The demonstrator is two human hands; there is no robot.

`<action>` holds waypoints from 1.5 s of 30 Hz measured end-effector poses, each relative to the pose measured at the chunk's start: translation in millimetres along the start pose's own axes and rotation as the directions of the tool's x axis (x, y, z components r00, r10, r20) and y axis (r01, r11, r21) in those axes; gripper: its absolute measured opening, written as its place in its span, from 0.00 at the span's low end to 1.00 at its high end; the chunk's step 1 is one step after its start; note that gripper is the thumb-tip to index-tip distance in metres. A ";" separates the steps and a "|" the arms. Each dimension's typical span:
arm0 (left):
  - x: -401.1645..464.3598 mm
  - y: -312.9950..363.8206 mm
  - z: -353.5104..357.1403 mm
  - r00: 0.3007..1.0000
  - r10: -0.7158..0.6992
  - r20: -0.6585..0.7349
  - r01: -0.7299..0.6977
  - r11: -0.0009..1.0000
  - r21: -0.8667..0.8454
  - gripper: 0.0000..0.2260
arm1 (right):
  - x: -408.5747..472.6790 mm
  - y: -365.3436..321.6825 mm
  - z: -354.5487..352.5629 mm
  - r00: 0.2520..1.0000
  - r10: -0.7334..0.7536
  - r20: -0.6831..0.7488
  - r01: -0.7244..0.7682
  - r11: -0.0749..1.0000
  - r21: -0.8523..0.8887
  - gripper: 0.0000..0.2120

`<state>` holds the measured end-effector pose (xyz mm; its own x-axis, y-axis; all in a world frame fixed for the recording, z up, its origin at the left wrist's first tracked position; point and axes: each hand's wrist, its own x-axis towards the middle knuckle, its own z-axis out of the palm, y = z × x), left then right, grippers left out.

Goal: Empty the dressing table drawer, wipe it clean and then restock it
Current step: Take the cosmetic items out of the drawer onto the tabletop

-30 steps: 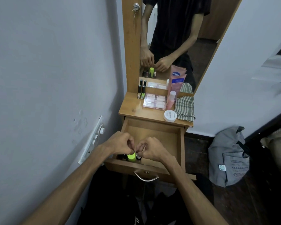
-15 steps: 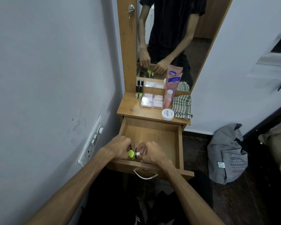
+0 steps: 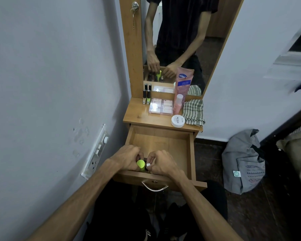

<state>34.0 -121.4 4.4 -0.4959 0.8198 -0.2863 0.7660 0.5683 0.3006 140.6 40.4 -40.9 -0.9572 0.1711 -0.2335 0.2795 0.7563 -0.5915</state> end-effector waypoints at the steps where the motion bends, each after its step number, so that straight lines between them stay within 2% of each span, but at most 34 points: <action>1: 0.8 0.8 -0.6 1.000 0.003 0.002 -0.003 1.000 -0.013 0.10 | -1.1 1.3 -1.1 1.000 -0.002 0.002 0.002 1.000 0.011 0.09; 5: 4.6 7.8 -5.0 1.000 -0.007 0.011 0.008 0.993 -0.120 0.12 | -6.5 9.8 -7.5 0.999 -0.018 -0.030 0.019 0.998 0.053 0.13; 11: 18.3 24.3 -17.6 1.000 0.009 0.022 -0.004 0.982 -0.188 0.10 | -12.8 24.4 -33.3 0.991 -0.047 -0.122 0.056 0.996 0.072 0.10; 20: 46.3 21.8 -75.6 0.985 0.059 -0.160 -0.110 0.936 -0.335 0.11 | 10.9 5.2 -94.2 0.935 -0.138 -0.328 0.186 0.975 0.121 0.05; 26: 60.3 -6.7 -123.3 0.946 0.033 -0.321 -0.159 0.913 -0.376 0.12 | 54.7 -25.7 -120.3 0.889 -0.169 -0.425 0.233 0.967 0.104 0.07; 33: 86.3 -52.1 -161.5 0.910 -0.071 -0.408 -0.102 0.916 -0.388 0.10 | 113.8 -57.5 -136.2 0.843 -0.137 -0.519 0.208 0.975 0.079 0.05; 40: 126.7 -96.1 -181.7 0.859 -0.161 -0.486 -0.024 0.935 -0.353 0.14 | 166.1 -73.5 -135.4 0.860 -0.081 -0.505 0.129 0.990 0.061 0.06; 45: 155.8 -115.5 -179.2 0.838 -0.229 -0.495 0.051 0.936 -0.348 0.12 | 193.1 -79.7 -133.3 0.900 -0.087 -0.426 0.101 0.995 0.009 0.07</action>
<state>-205.1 -46.7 88.1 -0.7938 0.5916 0.1411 0.5496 0.5982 0.5832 -76.5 97.2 64.0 -0.9185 0.3570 0.1702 0.1821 0.7637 -0.6193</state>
